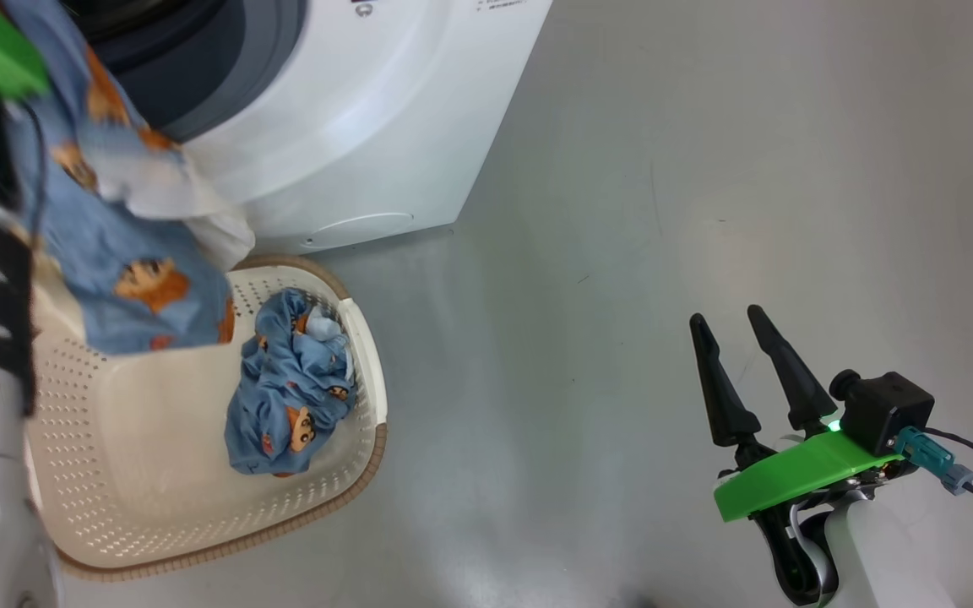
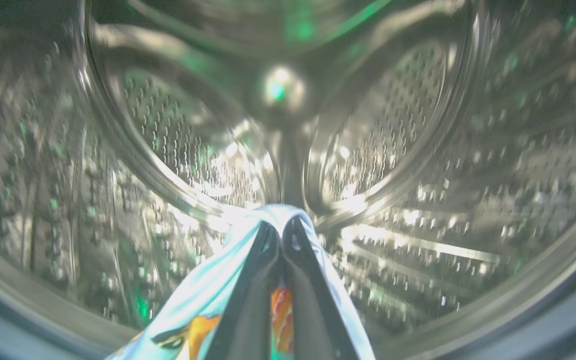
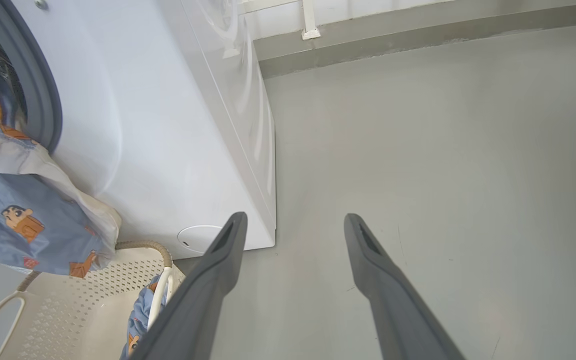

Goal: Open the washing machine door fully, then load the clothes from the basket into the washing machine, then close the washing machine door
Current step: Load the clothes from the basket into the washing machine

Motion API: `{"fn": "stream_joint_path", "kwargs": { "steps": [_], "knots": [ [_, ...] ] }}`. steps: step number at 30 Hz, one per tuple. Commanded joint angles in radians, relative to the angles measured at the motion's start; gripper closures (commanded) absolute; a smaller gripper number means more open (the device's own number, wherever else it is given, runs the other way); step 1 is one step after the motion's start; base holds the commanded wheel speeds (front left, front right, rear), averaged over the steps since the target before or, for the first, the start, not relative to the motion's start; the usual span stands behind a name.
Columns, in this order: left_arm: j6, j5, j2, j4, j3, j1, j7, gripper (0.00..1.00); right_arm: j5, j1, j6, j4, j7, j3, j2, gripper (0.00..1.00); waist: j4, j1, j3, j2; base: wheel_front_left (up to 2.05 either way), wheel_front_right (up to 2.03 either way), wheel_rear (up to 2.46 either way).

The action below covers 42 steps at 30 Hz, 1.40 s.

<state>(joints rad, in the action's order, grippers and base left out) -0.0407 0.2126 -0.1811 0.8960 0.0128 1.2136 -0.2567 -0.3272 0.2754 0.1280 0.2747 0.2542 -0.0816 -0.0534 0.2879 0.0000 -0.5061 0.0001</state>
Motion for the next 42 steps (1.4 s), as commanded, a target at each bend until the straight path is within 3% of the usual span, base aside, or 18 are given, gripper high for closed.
{"fn": "stream_joint_path", "kwargs": {
  "steps": [1, 13, 14, 15, 16, 17, 31, 42],
  "knots": [
    [-0.009, -0.009, -0.032, 0.019, 0.011, -0.023, -0.005, 1.0, -0.014, 0.001, 0.003, -0.019, 0.008, -0.022, 0.002, 0.0, 0.0, 0.0, 0.001, -0.0001, 0.0, 0.0, 0.0],
    [-0.023, -0.036, -0.045, 0.228, -0.015, 0.041, -0.005, 1.0, -0.017, 0.001, 0.003, -0.016, 0.008, -0.029, 0.003, 0.0, 0.004, 0.0, 0.005, -0.0001, 0.0, 0.0, 0.0],
    [-0.024, -0.036, -0.046, 0.247, -0.016, 0.05, -0.005, 0.89, -0.018, 0.0, 0.003, -0.016, 0.008, -0.028, 0.003, 0.0, 0.003, 0.0, 0.005, -0.0001, 0.0, 0.0, 0.0],
    [-0.023, -0.038, -0.047, 0.264, -0.019, 0.059, -0.005, 0.69, -0.019, 0.0, 0.003, -0.016, 0.008, -0.028, 0.003, 0.0, 0.003, 0.0, 0.005, -0.0001, 0.0, 0.0, 0.0],
    [-0.023, -0.039, -0.049, 0.277, -0.022, 0.068, -0.005, 0.4, -0.02, -0.001, 0.003, -0.016, 0.008, -0.029, 0.003, 0.0, 0.003, 0.0, 0.006, -0.0001, 0.0, 0.0, 0.0],
    [-0.024, -0.04, -0.05, 0.286, -0.024, 0.076, -0.005, 0.0, -0.022, -0.001, 0.003, -0.016, 0.008, -0.03, 0.003, 0.0, 0.003, 0.0, 0.006, -0.0001, 0.0, 0.0, 0.0],
    [-0.03, -0.025, -0.034, 0.271, -0.024, 0.056, -0.005, 0.0, -0.024, 0.008, 0.003, -0.017, 0.008, -0.03, 0.003, 0.0, -0.01, 0.0, 0.0, -0.0001, 0.0, 0.0, 0.0],
    [-0.043, 0.0, 0.023, 0.121, 0.014, -0.064, -0.005, 0.0, -0.008, 0.001, 0.003, -0.022, 0.008, -0.009, 0.003, 0.0, -0.048, 0.0, 0.016, -0.0001, 0.0, 0.0, 0.0]
  ]
}}
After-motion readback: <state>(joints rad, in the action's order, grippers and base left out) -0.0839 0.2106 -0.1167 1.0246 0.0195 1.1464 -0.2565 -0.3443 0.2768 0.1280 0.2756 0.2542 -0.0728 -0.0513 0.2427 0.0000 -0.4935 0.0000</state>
